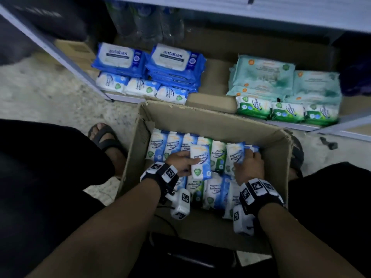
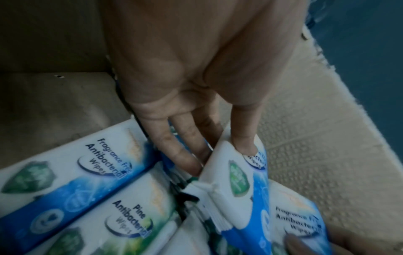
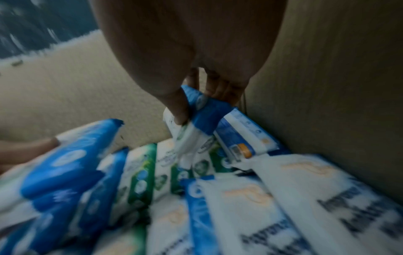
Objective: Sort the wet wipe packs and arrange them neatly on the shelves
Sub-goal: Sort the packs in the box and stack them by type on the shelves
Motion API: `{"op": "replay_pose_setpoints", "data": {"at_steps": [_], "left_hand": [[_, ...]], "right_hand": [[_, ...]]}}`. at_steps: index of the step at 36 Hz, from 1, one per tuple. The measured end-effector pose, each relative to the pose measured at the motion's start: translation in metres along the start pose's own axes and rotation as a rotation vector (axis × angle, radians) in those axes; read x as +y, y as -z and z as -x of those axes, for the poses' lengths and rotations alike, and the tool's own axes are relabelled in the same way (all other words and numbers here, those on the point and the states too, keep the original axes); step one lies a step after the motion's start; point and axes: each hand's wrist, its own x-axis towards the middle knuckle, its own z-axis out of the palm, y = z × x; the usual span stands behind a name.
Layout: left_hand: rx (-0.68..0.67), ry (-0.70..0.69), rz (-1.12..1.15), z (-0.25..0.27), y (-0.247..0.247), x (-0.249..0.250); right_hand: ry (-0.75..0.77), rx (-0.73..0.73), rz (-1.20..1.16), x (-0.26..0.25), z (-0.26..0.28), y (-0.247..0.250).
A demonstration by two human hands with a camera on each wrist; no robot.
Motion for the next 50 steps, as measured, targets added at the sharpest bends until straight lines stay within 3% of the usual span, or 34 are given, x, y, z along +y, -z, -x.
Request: {"op": "replay_pose_setpoints", "data": {"at_steps": [9,19,28,32,42,45,50], "left_hand": [[-0.057,-0.170,0.024,0.033,-0.023,0.013],[-0.007,-0.192,0.037,0.057,-0.019,0.014],[0.035,-0.264,0.087,0.090,-0.001,0.021],[-0.004,-0.252,-0.003,0.105,0.015,0.025],[0.119,-0.421,-0.207,0.133,0.065,0.050],[0.208,-0.512,-0.300,0.135,0.086,0.052],[0.574,-0.594,-0.692,0.131,0.117,0.043]], "right_hand": [[0.022,-0.046,-0.651,-0.028,0.028,0.023],[-0.116,-0.354,-1.205,-0.037,0.066,0.039],[0.003,-0.465,-1.196,-0.058,0.091,0.047],[0.060,-0.544,-1.117,-0.074,0.102,0.053],[0.117,-0.657,-1.146,-0.114,0.110,0.040],[0.077,-0.665,-1.121,-0.122,0.110,0.035],[-0.040,-0.632,-0.997,-0.124,0.104,0.016]]}}
